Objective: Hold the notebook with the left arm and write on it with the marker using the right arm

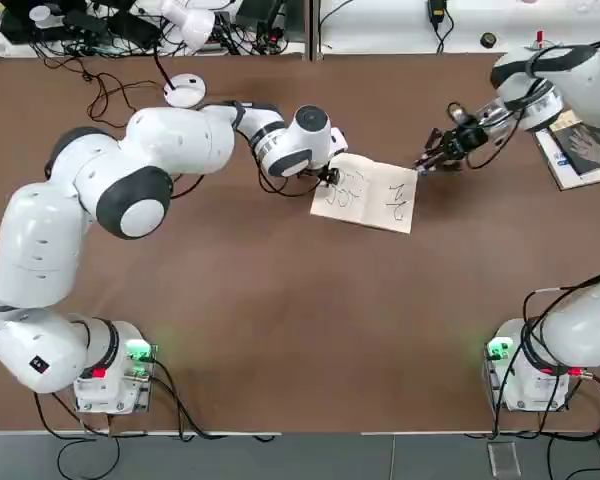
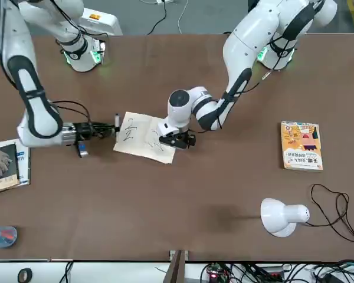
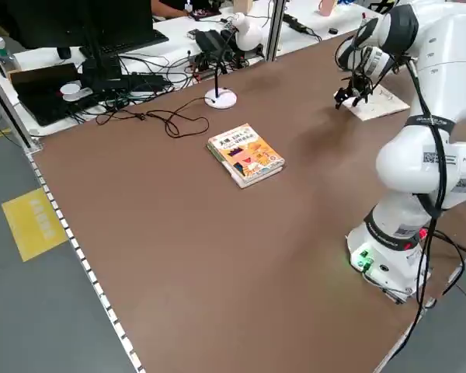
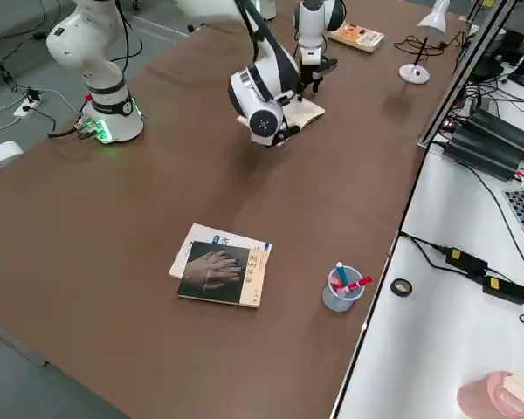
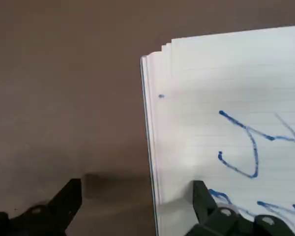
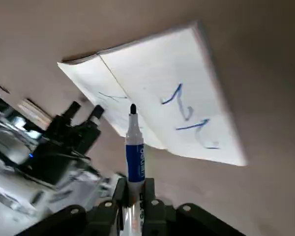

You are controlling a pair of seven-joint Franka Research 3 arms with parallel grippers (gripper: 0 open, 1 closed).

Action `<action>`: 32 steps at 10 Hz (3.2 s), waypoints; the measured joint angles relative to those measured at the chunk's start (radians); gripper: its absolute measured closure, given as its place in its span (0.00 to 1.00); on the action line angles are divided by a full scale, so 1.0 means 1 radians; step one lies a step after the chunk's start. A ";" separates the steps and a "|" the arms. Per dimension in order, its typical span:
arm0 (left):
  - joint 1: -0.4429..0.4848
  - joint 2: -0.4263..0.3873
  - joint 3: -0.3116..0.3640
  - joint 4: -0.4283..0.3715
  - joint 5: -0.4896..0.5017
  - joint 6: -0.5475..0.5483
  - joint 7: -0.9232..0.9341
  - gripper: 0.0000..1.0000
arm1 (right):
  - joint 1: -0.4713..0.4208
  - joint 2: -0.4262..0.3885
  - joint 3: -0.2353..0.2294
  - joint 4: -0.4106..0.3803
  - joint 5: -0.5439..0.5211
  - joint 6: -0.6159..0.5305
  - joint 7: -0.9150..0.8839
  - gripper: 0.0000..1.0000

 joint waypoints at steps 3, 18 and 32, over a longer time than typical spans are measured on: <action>0.000 0.000 0.000 0.000 0.000 0.001 0.000 0.00 | -0.078 -0.032 -0.002 0.030 -0.224 0.003 -0.191 0.83; 0.094 -0.301 0.003 0.073 -0.114 -0.301 0.030 0.00 | -0.041 0.027 -0.198 0.034 -0.440 0.384 -0.423 0.83; 0.366 -0.425 0.003 0.192 -0.124 -0.492 0.196 0.00 | -0.018 0.058 -0.201 0.051 -0.440 0.442 -0.424 0.10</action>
